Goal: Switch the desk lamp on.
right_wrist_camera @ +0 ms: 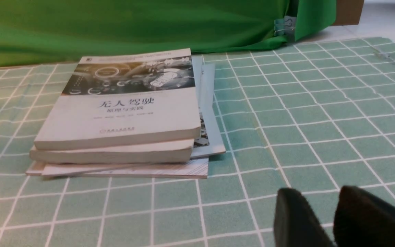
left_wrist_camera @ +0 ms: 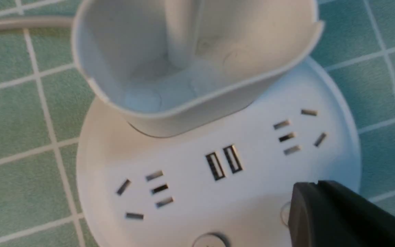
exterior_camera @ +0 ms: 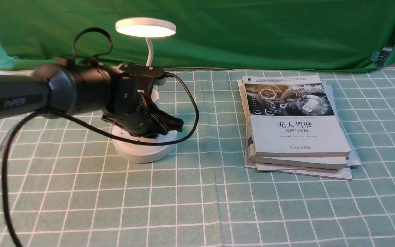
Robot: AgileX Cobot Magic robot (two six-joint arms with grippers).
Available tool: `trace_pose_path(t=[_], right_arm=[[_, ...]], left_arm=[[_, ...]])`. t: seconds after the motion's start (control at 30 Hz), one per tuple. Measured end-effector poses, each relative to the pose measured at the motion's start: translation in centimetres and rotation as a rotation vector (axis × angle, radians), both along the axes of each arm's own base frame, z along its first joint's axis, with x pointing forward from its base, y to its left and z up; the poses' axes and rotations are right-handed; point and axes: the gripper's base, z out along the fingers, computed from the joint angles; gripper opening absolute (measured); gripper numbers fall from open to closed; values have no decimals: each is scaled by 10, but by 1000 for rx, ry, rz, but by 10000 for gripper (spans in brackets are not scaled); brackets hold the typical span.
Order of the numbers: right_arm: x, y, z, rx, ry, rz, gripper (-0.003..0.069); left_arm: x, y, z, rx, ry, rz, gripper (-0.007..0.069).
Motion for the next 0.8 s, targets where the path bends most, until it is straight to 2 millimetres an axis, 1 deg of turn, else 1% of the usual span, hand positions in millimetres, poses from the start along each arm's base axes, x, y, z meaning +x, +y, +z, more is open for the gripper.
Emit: trace_pose_path(t=[0.13, 0.17, 0.2, 0.23, 0.3, 0.37, 0.4, 0.43, 0.47, 0.5, 0.57, 0.6, 0.63, 0.73, 0.77, 0.8], right_arm=[[0, 0, 0, 0, 0, 0, 239], [0, 0, 0, 0, 0, 0, 239], [0, 0, 0, 0, 0, 0, 239], [0, 0, 0, 0, 0, 0, 239], [0, 0, 0, 0, 0, 0, 239], [0, 0, 0, 0, 1, 0, 239], [0, 0, 0, 0, 1, 0, 239], [0, 0, 0, 0, 1, 0, 239], [0, 0, 0, 0, 1, 0, 239], [0, 0, 0, 0, 1, 0, 239], [0, 0, 0, 0, 1, 0, 239], [0, 0, 0, 0, 1, 0, 239], [0, 0, 0, 0, 1, 0, 239], [0, 0, 0, 0, 1, 0, 239], [0, 0, 0, 0, 1, 0, 239], [0, 0, 0, 0, 1, 0, 239]], left_arm=[[-16, 7, 42, -31, -60, -3, 21], [-23, 10, 49, -41, -71, -2, 21], [-26, 11, 52, -46, -73, 0, 21], [-36, 15, 56, -54, -73, 3, 21], [-61, 24, 55, -92, -36, 26, 21], [-86, 34, 49, -107, 8, 37, 21], [-95, 37, 49, -112, 15, 36, 21], [-112, 44, 49, -128, 23, 37, 21], [-116, 45, 53, -141, 12, 38, 21], [-140, 55, 59, -174, -9, 37, 21], [-164, 64, 67, -226, -60, 37, 21], [-183, 72, 82, -277, -144, 29, 21], [-191, 76, 87, -298, -185, 23, 21], [-230, 94, 118, -392, -406, -2, 21], [-239, 98, 124, -412, -451, -6, 21], [-258, 108, 136, -458, -553, -13, 21]])
